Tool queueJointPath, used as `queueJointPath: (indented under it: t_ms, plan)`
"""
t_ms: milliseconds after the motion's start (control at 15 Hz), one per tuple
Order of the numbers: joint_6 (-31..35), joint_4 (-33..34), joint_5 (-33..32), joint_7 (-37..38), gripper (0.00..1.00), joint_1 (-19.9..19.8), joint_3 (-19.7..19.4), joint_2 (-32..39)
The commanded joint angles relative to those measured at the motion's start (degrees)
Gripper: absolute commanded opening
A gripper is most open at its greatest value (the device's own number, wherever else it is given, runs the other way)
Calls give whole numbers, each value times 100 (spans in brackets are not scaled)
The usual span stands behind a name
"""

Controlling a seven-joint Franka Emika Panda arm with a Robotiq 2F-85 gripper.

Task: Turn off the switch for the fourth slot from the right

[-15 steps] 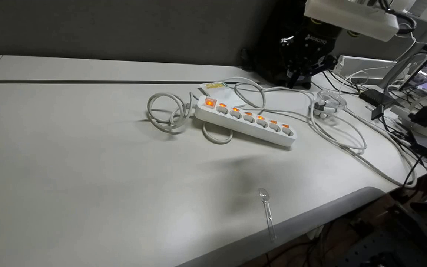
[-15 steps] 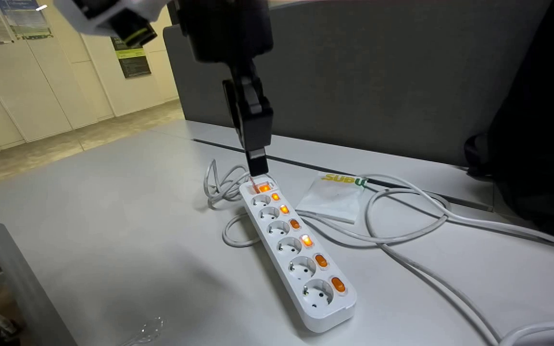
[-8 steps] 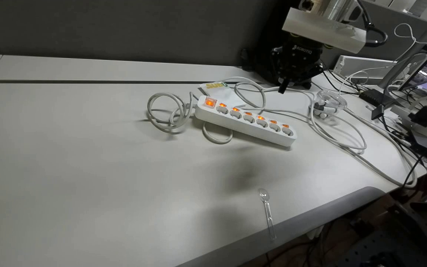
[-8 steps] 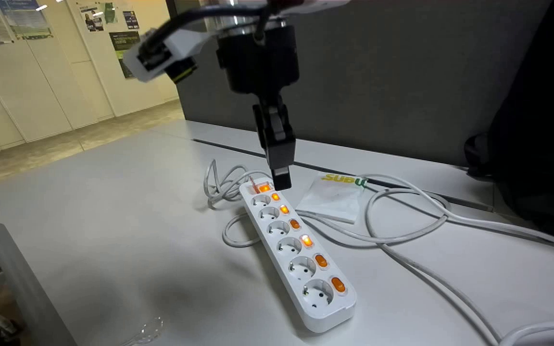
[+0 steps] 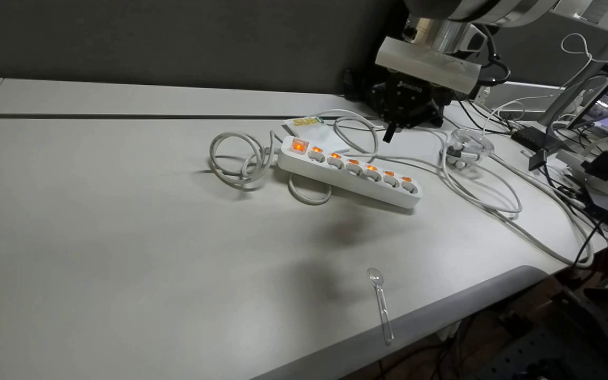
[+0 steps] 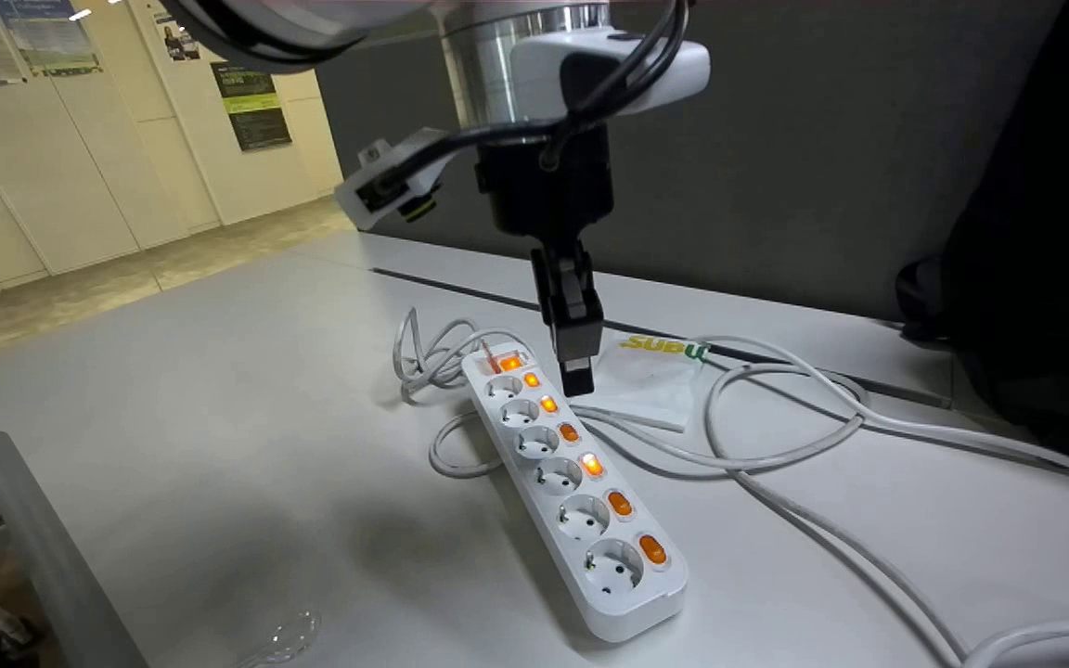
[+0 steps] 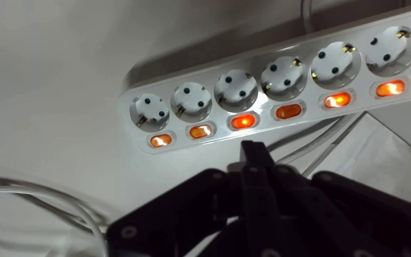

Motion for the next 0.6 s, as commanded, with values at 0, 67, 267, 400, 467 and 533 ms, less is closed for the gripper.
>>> queueJointPath:
  t_ms: [0, 67, 267, 400, 467, 533]
  plan:
    - [-15, 298, 205, 235, 0, 186, -104, 290]
    - [-49, 359, 295, 220, 0, 204, -91, 360]
    - [11, 521, 439, 290, 0, 316, -111, 597]
    - [66, 627, 492, 306, 0, 384, -110, 747]
    - [51, 698, 502, 321, 0, 415, -120, 826]
    - [-4, 776, 515, 294, 0, 429, -123, 895]
